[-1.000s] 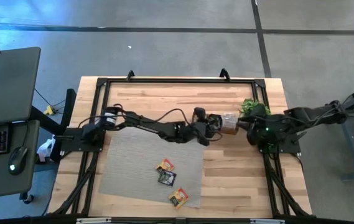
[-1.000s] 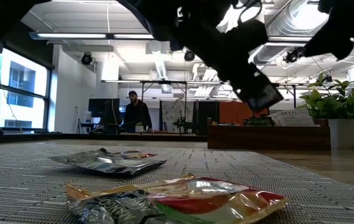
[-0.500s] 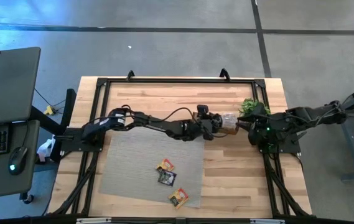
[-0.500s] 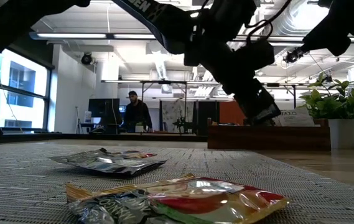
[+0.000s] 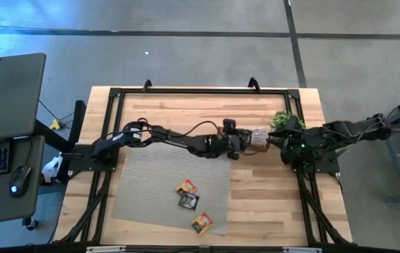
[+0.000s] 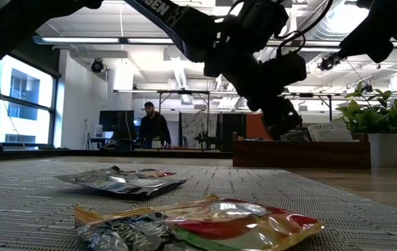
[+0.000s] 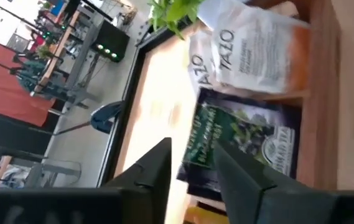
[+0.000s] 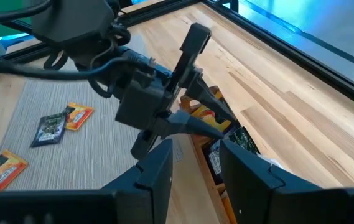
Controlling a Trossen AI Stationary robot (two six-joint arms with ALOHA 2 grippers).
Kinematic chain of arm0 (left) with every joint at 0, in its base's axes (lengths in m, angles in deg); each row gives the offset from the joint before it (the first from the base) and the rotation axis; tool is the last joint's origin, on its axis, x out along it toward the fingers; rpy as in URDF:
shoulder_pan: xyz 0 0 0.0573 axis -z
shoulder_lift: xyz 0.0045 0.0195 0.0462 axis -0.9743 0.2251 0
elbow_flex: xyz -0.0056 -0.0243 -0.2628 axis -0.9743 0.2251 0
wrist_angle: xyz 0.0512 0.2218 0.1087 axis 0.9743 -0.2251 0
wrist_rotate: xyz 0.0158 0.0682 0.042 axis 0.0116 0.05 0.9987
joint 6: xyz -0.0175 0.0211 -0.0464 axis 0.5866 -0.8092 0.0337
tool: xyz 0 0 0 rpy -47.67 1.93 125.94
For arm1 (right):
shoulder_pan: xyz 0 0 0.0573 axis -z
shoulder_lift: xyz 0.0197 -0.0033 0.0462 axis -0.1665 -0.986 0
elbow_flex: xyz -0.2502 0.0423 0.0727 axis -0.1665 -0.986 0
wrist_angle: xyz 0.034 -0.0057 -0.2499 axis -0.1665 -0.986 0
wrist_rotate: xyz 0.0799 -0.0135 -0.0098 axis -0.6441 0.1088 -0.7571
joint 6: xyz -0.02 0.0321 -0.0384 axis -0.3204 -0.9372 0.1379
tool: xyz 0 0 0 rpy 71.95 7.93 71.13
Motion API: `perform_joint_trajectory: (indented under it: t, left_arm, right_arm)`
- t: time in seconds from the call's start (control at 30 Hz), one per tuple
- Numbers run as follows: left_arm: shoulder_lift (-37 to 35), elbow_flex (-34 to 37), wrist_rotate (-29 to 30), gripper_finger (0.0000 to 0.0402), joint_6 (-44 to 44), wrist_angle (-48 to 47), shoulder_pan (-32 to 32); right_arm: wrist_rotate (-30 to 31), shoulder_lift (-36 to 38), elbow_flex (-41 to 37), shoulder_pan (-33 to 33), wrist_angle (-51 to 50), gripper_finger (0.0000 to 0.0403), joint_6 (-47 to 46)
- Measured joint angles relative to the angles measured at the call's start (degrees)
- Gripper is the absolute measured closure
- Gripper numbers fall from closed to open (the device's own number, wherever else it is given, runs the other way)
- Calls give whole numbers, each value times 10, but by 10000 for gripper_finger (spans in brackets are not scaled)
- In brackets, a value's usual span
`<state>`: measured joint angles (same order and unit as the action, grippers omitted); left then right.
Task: Pick & Place Tea
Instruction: Put the dark purple tea bag in the middle section of the wooden organizer
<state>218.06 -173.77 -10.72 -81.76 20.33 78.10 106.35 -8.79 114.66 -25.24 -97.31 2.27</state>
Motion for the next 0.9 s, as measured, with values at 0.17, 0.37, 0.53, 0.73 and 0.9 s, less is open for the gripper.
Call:
perform_joint_trajectory:
  t: [0.17, 0.37, 0.53, 0.73, 0.9]
  left_arm:
    - [-2, 1, 84, 245, 6, 0, 12]
    - [-57, -1, 215, 242, 20, -52, 50]
    - [-125, 0, 268, 243, 179, -320, 68]
    - [-226, 2, 60, 244, 556, -752, 71]
    - [-227, 15, -116, 244, 681, -865, 80]
  right_arm:
    - [0, 0, 0, 0, 0, 275, 0]
    - [0, 0, 0, 0, 0, 275, 0]
    - [-3, 0, 0, 0, 0, 275, 0]
    - [0, -1, 0, 0, -2, 275, 0]
    - [10, -5, 1, 0, 0, 275, 0]
